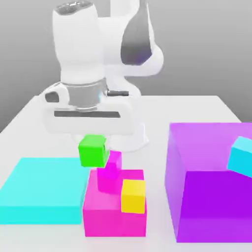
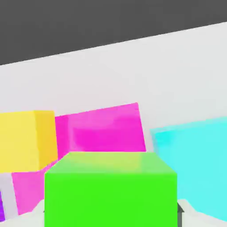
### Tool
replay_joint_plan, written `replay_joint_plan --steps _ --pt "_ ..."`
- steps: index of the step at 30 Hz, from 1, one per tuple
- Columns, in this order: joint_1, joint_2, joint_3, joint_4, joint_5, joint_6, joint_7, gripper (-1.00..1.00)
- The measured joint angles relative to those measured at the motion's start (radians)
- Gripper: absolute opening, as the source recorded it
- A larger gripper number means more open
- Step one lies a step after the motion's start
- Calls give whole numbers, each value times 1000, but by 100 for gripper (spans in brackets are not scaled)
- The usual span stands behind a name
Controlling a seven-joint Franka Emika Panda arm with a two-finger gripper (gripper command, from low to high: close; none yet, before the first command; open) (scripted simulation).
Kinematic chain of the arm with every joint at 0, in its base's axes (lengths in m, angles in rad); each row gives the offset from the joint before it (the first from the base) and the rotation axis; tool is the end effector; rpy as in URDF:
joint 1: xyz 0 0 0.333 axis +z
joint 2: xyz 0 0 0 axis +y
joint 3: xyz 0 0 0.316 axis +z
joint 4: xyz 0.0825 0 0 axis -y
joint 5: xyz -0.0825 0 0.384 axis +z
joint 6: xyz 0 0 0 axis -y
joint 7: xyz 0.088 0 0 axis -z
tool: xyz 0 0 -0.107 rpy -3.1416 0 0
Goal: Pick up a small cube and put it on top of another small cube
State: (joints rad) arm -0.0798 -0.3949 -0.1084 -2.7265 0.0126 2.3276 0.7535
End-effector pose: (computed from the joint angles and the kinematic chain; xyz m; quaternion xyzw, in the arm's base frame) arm 0.3711 -0.0677 0.3433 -0.8908 0.4536 0.0102 0.0235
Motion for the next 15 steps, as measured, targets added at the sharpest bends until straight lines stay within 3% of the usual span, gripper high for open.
replay_joint_plan --steps 6,11,12,15 --pt "-19 -206 55 -142 -35 -60 37 -100" --pt "-27 -108 65 -215 -39 111 40 -100" --pt "-29 -78 68 -227 -37 153 38 100" --pt "-29 -78 68 -227 -37 153 38 100"
